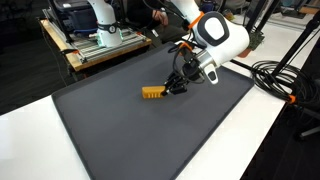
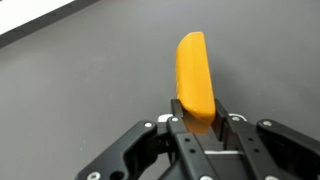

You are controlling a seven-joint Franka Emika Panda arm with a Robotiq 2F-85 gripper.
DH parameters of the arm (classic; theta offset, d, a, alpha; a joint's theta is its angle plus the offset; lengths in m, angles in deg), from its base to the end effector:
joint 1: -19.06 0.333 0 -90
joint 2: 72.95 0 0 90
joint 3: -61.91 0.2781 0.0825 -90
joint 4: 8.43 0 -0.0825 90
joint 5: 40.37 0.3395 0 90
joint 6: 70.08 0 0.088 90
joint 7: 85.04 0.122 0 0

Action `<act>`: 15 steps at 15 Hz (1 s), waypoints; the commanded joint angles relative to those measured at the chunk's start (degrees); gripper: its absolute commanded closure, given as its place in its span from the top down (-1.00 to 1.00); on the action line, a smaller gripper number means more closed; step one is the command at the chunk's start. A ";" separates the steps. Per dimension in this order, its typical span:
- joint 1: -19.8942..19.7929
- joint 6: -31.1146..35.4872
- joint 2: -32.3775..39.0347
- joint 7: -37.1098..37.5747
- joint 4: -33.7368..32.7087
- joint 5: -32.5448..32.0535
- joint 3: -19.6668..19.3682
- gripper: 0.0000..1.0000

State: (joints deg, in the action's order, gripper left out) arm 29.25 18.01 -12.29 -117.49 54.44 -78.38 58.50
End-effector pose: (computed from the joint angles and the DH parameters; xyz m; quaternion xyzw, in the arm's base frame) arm 0.6330 0.0076 0.1550 0.8075 0.3882 -0.3531 0.2693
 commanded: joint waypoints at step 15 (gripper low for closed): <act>-0.62 -0.79 2.11 -0.54 -2.07 0.05 2.03 -0.84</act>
State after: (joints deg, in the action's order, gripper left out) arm 29.10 18.05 -11.75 -117.49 54.42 -78.33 59.59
